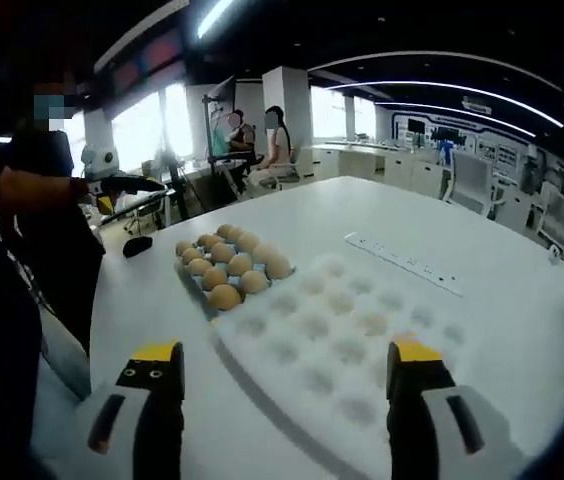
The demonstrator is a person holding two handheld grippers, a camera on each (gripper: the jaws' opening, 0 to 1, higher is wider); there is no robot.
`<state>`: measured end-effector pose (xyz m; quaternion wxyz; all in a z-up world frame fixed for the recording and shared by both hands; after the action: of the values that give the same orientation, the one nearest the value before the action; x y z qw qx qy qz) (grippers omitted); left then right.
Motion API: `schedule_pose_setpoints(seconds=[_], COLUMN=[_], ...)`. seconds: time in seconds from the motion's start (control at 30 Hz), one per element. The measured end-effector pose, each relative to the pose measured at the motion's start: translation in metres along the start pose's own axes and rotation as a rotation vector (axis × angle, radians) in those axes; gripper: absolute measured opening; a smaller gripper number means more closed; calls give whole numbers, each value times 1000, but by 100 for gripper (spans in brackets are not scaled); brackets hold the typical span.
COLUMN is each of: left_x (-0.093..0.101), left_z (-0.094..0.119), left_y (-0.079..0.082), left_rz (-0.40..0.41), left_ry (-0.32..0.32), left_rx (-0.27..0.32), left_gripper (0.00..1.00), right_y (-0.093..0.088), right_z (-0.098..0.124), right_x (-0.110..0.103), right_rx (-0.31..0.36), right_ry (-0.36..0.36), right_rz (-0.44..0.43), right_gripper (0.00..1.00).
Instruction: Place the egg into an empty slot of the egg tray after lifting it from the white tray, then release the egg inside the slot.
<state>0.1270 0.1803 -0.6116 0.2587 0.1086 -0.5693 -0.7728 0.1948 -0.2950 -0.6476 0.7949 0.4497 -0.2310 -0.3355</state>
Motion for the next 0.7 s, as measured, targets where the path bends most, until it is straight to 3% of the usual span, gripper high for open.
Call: schedule_pose_setpoints(seconds=[0.27,0.7], left_x=[6,9], left_z=[-5,-9], left_y=[0,-5], left_rz=[-8,-12], left_ry=[4,17], left_rx=[6,18], left_gripper=[91,91], right_y=[-4,-20], right_z=[19,31], right_x=[0,-5], right_rx=[53,133], right_ry=[-28,-55], right_rz=[-54,-32], right_gripper=[100,100])
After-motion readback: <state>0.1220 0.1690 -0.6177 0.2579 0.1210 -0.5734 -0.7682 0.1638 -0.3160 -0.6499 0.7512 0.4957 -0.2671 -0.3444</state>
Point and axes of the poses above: the point that each gripper's makers call its tool centre point, and the gripper's own axes: z roughly backward along the fingers, x roughly to its right, y roughly out of its top, the point moved 10 cm from there along z, roughly backward along the fingers, and after that the axes turned 15 degrees about -y, right-handed, at the moved point
